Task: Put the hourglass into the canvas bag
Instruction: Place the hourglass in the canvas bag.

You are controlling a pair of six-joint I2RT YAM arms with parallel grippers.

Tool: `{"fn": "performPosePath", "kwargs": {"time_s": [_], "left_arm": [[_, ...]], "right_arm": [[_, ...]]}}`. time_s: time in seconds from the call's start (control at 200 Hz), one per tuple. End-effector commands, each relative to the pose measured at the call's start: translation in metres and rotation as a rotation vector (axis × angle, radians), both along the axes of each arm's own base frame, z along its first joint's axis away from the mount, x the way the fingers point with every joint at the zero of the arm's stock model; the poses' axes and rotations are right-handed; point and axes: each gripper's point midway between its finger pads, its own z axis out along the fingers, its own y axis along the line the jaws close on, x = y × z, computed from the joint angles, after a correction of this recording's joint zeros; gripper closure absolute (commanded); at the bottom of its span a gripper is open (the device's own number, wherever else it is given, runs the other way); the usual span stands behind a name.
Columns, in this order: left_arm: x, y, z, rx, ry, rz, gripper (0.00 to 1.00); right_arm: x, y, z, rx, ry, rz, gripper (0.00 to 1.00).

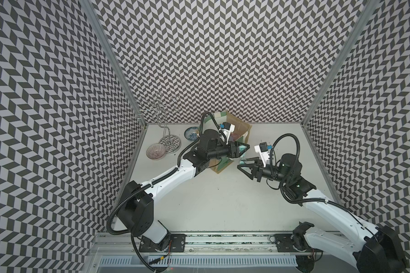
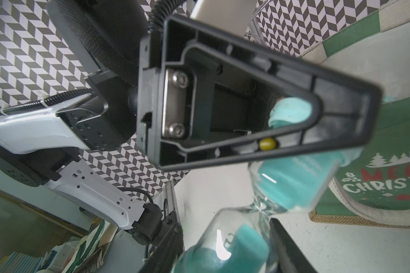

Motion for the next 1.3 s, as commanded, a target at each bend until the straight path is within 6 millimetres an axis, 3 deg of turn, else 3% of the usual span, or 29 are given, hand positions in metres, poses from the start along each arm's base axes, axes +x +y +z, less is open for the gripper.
{"fn": "performPosePath", "kwargs": {"time_s": [0.0, 0.461, 0.756, 1.076, 1.292], "left_arm": [[-0.006, 0.001, 0.023, -0.058, -0.045, -0.005, 0.45], [-0.006, 0.005, 0.038, -0.072, -0.078, 0.016, 0.73], [0.005, 0.018, 0.055, -0.09, -0.107, 0.074, 0.75], [0.036, 0.04, 0.075, -0.097, -0.142, 0.175, 0.75], [0.073, 0.068, 0.087, -0.032, -0.198, 0.314, 0.75]], "right_arm": [[0.003, 0.001, 0.012, 0.022, -0.081, -0.015, 0.66], [0.008, 0.001, 0.018, 0.023, -0.103, -0.024, 0.55], [0.011, 0.005, 0.028, 0.028, -0.121, -0.012, 0.42], [0.012, 0.009, 0.035, 0.038, -0.134, 0.01, 0.27], [0.028, -0.004, 0.048, 0.041, -0.133, -0.127, 0.03]]}}
